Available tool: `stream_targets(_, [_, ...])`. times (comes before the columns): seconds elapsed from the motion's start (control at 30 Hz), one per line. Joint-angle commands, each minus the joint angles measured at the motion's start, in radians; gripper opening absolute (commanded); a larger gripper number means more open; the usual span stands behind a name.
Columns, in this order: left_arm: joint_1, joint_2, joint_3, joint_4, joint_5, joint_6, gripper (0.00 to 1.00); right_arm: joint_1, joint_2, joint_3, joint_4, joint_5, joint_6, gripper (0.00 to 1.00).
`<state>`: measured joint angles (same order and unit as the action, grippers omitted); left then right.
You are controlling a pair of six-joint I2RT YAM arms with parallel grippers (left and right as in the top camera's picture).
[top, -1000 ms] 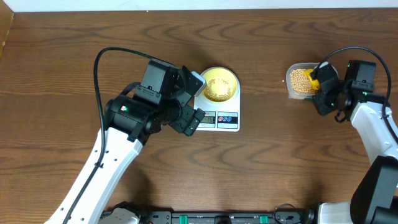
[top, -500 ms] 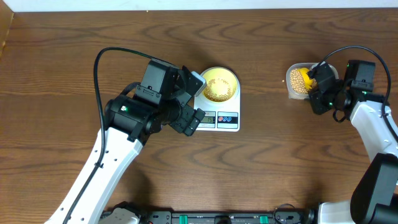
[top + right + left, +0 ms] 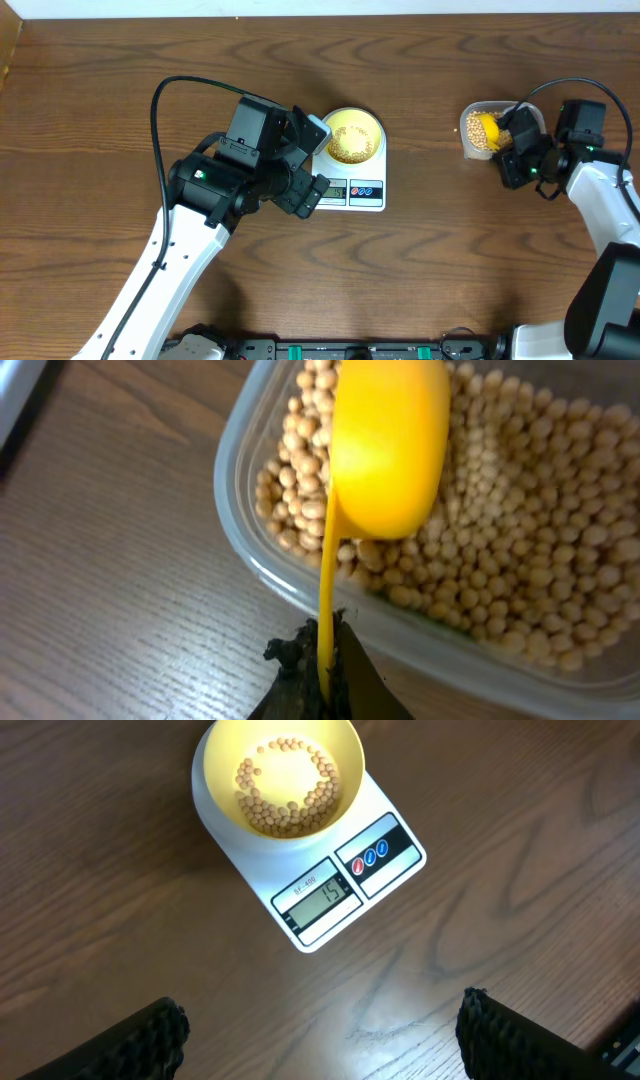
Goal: Scoop item into bowl and weigh 50g on scale
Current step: 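Scoop soybeans again from the tub with the right gripper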
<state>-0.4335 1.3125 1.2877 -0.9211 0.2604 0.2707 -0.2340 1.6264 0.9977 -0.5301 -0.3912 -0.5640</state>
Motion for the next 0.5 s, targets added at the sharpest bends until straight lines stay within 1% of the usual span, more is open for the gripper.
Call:
stream_targets(0.0, [0.003, -0.009, -0.002, -0.006, 0.005, 0.017, 0.88, -0.028, 0.021, -0.013, -0.013, -0.055, 0.01, 0.01])
stream_targets(0.2, [0.003, -0.009, -0.002, -0.006, 0.005, 0.017, 0.88, -0.069, 0.021, -0.013, -0.014, -0.114, 0.01, 0.01])
stream_targets(0.47, [0.003, -0.009, -0.002, -0.006, 0.005, 0.017, 0.88, -0.073, 0.021, -0.013, -0.012, -0.156, 0.018, 0.01])
